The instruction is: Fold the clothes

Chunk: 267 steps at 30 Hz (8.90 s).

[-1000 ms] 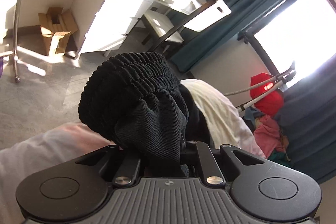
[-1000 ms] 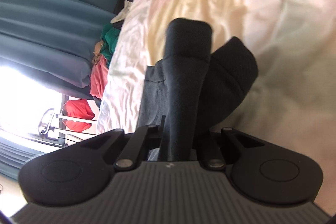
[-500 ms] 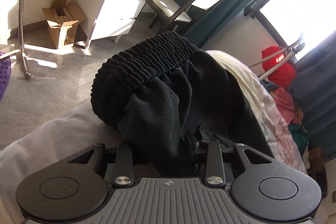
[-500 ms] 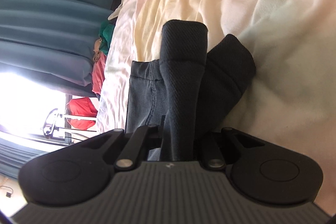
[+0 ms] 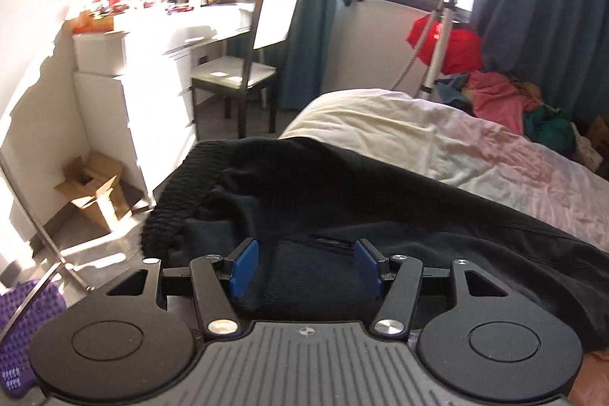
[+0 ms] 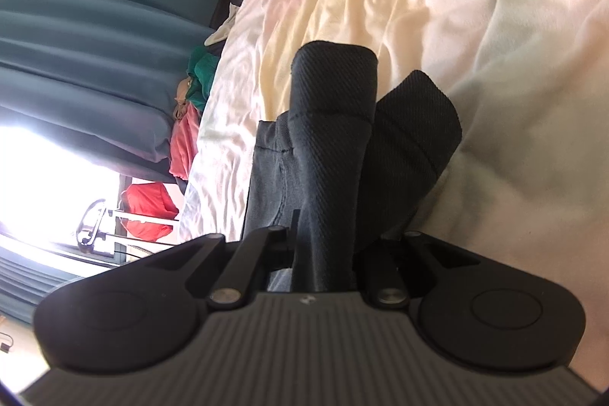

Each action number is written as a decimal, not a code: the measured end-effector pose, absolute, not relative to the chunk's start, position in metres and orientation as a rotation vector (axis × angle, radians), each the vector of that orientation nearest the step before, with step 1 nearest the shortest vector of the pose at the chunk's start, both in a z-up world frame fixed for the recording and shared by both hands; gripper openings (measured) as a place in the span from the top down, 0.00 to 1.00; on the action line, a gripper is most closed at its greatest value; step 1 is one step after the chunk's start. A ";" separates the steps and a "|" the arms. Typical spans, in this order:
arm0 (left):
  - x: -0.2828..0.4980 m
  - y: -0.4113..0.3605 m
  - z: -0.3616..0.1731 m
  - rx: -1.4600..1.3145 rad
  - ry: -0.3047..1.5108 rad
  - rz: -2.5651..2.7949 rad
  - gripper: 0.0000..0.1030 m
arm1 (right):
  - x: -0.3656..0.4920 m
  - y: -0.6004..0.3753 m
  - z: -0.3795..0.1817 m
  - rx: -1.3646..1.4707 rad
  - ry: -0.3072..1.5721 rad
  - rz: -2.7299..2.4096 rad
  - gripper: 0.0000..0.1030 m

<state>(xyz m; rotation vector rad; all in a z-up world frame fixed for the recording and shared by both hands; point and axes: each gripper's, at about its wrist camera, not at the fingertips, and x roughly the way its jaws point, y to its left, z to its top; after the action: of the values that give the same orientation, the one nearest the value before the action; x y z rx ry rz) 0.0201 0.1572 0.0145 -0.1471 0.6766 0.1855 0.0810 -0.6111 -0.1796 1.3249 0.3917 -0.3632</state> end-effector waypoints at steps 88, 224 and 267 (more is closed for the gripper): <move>0.054 0.012 -0.106 0.027 0.536 -0.045 0.29 | 0.090 -0.255 -0.126 0.079 0.614 0.149 0.53; 0.055 -0.038 -0.109 -0.157 0.696 0.037 0.21 | 0.111 -0.373 -0.140 1.039 0.607 0.386 0.00; 0.113 0.034 -0.139 -0.926 0.791 -0.326 0.08 | 0.125 -0.347 -0.154 0.881 0.743 0.256 0.18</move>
<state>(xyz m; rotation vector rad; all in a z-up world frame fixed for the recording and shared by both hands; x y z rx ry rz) 0.1132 0.0341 -0.1391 -0.9265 0.7911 -0.3265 0.1251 -0.3469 -0.1538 0.8807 0.7426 0.2561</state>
